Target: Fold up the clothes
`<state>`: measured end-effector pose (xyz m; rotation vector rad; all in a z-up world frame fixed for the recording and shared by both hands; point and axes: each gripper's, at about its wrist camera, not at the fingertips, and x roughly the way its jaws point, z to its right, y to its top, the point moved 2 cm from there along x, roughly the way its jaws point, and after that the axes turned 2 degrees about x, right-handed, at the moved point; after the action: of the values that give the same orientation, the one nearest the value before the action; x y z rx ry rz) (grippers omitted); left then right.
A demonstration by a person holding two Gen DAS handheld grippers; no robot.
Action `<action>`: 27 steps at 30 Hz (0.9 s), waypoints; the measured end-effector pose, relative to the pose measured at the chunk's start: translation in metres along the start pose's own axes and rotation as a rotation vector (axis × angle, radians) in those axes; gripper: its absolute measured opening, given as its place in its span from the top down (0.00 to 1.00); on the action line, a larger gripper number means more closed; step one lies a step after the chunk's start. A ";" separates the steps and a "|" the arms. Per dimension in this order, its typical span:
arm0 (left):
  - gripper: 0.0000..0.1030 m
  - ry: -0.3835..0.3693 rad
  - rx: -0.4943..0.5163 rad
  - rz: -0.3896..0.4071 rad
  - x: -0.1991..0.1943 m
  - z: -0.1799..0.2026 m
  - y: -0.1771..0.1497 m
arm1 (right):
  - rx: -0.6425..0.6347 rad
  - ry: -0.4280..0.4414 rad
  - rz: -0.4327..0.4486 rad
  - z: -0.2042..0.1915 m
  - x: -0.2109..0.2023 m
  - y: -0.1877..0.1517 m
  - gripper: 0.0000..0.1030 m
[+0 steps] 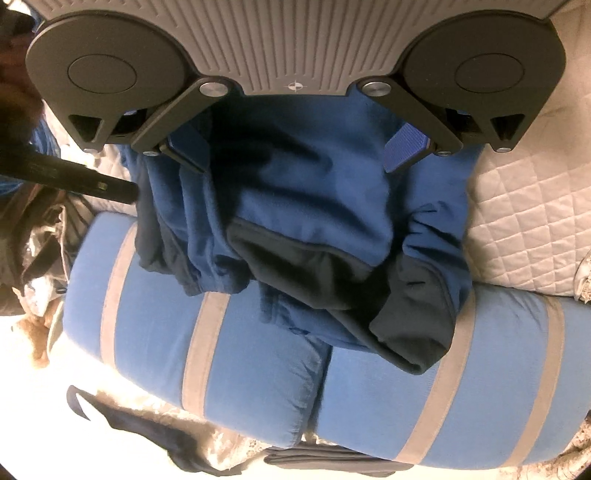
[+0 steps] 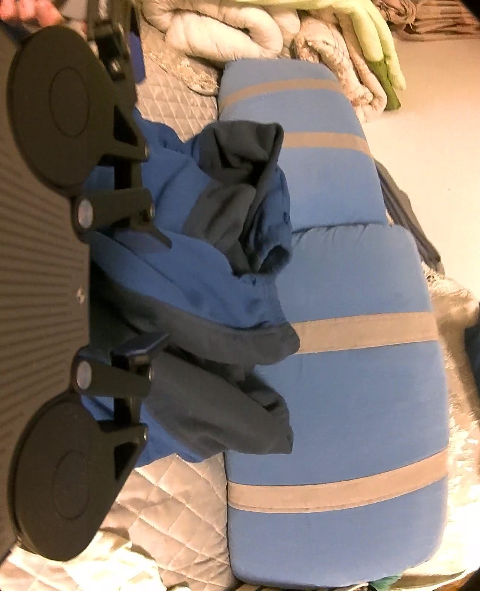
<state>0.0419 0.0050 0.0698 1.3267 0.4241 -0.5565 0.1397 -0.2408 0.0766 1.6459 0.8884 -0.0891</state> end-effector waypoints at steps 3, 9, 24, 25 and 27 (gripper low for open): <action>0.00 -0.002 -0.012 -0.004 0.001 -0.005 0.000 | 0.011 -0.016 0.000 -0.002 0.019 0.002 0.36; 0.00 -0.030 -0.044 -0.021 0.001 -0.015 -0.001 | 0.068 -0.025 0.008 -0.001 0.044 0.006 0.80; 0.00 -0.090 -0.159 0.002 -0.008 -0.057 0.005 | -0.296 0.308 -0.038 -0.091 -0.047 -0.016 0.87; 0.00 -0.091 -0.167 0.007 -0.009 -0.061 0.005 | -0.318 0.311 -0.059 -0.094 -0.047 -0.023 0.87; 0.00 -0.098 -0.193 0.014 -0.009 -0.069 0.006 | -0.369 0.313 -0.106 -0.099 -0.046 -0.037 0.87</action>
<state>0.0402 0.0749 0.0663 1.1119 0.3779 -0.5519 0.0462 -0.1779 0.0992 1.2850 1.1535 0.2527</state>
